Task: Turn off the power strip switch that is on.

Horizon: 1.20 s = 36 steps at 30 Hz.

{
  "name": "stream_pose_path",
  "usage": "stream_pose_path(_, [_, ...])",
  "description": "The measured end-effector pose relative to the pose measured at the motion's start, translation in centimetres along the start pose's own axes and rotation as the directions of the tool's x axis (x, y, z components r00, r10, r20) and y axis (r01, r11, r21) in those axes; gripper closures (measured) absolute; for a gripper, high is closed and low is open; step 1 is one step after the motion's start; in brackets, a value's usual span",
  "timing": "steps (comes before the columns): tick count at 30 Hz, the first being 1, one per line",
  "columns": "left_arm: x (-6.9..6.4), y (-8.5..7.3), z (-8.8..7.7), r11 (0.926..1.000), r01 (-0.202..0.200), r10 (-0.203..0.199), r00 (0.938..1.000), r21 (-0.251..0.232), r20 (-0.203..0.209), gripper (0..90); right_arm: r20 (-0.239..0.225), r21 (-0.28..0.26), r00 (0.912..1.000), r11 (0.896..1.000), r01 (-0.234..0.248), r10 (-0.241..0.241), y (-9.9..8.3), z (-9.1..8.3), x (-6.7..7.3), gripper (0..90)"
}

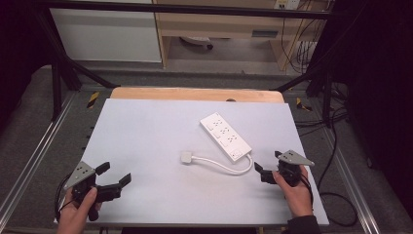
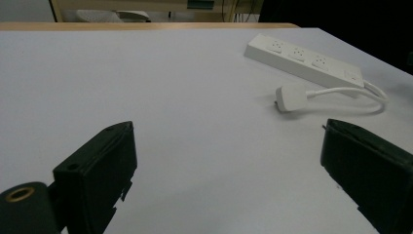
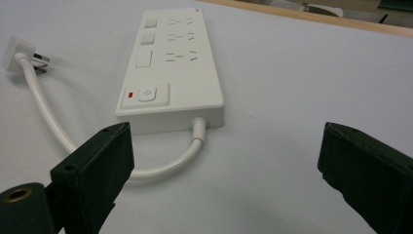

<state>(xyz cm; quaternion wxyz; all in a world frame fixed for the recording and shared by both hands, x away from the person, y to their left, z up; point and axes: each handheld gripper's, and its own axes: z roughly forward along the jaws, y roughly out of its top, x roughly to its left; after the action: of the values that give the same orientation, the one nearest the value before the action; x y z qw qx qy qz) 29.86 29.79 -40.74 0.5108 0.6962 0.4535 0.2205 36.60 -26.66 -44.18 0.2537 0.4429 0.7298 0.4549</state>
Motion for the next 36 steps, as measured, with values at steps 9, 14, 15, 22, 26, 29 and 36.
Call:
stream_pose_path(9, [0.1,-0.1,0.1,1.0,0.0,0.0,1.0,-0.009,-0.005,6.2,-0.007,0.001,1.0,1.0,-0.002,0.002,0.0,0.0,0.0,6.9])
stream_pose_path(14, [0.1,-0.1,0.1,0.9999,-0.004,0.004,1.0,-0.012,0.0,6.4,-0.021,-0.004,0.9998,1.0,-0.007,0.007,0.0,-0.4,0.0,5.9])
stream_pose_path(15, [0.0,-0.1,0.1,0.9998,-0.012,0.012,0.9999,-0.016,0.001,6.4,-0.024,-0.003,0.9997,1.0,-0.003,0.003,0.0,-0.5,0.1,5.8])
stream_pose_path(22, [0.0,-0.1,0.2,0.9999,-0.01,0.01,0.9999,-0.009,-0.01,6.4,-0.038,-0.045,0.9993,0.999,0.004,-0.006,0.5,-1.4,0.5,5.8])
stream_pose_path(26, [0.1,0.0,0.1,0.9999,-0.001,0.001,0.9999,-0.017,-0.015,6.2,-0.055,-0.058,0.9984,0.998,0.01,-0.013,0.8,-1.5,0.7,4.7])
stream_pose_path(29, [0.2,0.0,0.1,0.9998,0.006,-0.007,0.9997,-0.017,-0.024,5.2,-0.062,-0.073,0.998,0.997,0.009,-0.014,1.1,-1.8,0.9,4.8])
stream_pose_path(36, [0.1,-0.1,0.1,0.9999,0.004,-0.005,0.9998,-0.01,-0.019,5.1,-0.058,-0.121,0.9977,0.992,0.028,-0.035,2.0,-2.5,1.2,5.4])
